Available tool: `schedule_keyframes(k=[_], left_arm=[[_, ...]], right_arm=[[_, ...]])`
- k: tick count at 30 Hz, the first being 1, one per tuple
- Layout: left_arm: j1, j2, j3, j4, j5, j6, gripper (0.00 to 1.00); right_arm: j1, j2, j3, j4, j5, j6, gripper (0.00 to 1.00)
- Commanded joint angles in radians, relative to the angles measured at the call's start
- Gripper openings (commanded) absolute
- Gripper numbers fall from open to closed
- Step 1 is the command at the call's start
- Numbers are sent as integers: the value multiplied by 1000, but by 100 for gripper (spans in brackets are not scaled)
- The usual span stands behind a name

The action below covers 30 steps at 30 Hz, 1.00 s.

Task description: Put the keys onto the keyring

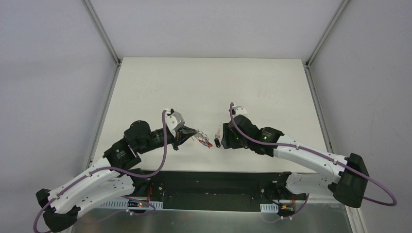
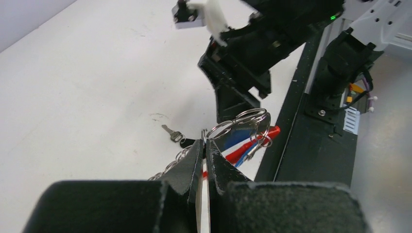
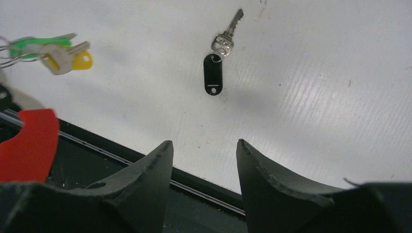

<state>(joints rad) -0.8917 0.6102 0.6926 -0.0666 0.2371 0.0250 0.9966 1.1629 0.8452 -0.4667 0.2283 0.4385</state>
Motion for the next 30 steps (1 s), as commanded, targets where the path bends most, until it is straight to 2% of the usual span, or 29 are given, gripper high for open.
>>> schedule_keyframes(k=[1, 17, 22, 30], left_arm=[[-17, -24, 9, 60, 94, -21, 0], [-20, -107, -35, 83, 109, -86, 0], [-20, -109, -33, 88, 123, -91, 0], [-22, -117, -40, 97, 134, -95, 0]], right_arm=[[-25, 62, -25, 85, 0, 73, 51], [-121, 289, -66, 377, -23, 407, 42], [-138, 346, -64, 421, -46, 454, 37], [-145, 380, -63, 428, -48, 463, 34]])
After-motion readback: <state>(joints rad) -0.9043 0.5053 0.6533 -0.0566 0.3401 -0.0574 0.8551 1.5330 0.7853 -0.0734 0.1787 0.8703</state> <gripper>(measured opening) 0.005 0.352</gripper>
